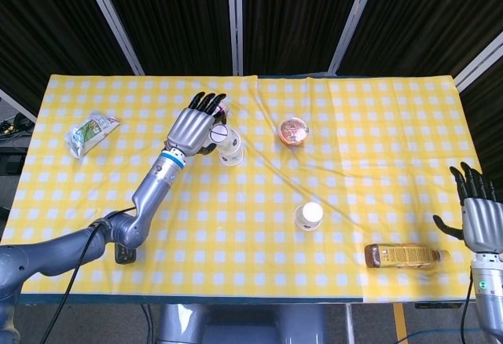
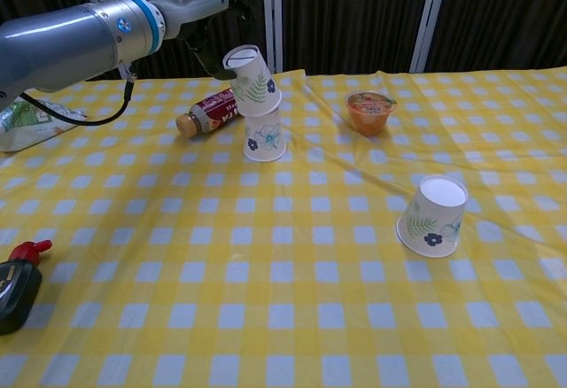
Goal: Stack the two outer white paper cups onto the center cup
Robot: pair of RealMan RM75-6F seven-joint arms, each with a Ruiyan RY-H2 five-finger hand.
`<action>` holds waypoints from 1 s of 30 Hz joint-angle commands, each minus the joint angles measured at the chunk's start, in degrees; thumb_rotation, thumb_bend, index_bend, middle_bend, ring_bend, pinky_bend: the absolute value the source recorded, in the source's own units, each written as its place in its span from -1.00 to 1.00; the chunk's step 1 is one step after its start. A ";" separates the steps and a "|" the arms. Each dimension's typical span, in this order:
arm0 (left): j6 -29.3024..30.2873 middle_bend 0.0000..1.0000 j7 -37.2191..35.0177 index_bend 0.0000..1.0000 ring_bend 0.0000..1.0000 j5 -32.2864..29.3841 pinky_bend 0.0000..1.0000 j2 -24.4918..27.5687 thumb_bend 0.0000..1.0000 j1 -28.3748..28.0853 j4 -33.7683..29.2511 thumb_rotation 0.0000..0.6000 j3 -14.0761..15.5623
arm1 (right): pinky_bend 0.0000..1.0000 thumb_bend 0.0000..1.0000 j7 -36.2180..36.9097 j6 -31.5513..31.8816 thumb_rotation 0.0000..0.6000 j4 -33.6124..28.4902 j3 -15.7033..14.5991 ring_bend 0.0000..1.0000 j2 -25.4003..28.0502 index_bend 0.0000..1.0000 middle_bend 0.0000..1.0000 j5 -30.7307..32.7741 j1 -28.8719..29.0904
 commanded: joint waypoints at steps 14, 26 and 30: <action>2.35 -1.00 0.43 -1.00 -1.00 -2.21 -1.00 1.89 -1.00 1.46 -2.95 1.00 1.22 | -1.00 -0.80 -1.00 -0.34 1.00 -0.44 -0.58 -1.00 -0.03 -0.82 -1.00 -0.30 -0.04; 20.42 -1.00 -7.56 -1.00 -1.00 8.93 -1.00 12.74 -1.00 18.70 -17.43 1.00 9.94 | -1.00 -0.80 -2.95 -1.34 1.00 0.47 -1.03 -1.00 -1.42 -0.81 -1.00 -0.44 0.68; 27.25 -1.00 -7.90 -1.00 -1.00 11.76 -1.00 16.54 -1.00 25.52 -21.49 1.00 14.06 | -1.00 -0.80 -3.30 -1.53 1.00 -0.10 -0.68 -1.00 -1.79 -0.74 -1.00 -0.46 1.23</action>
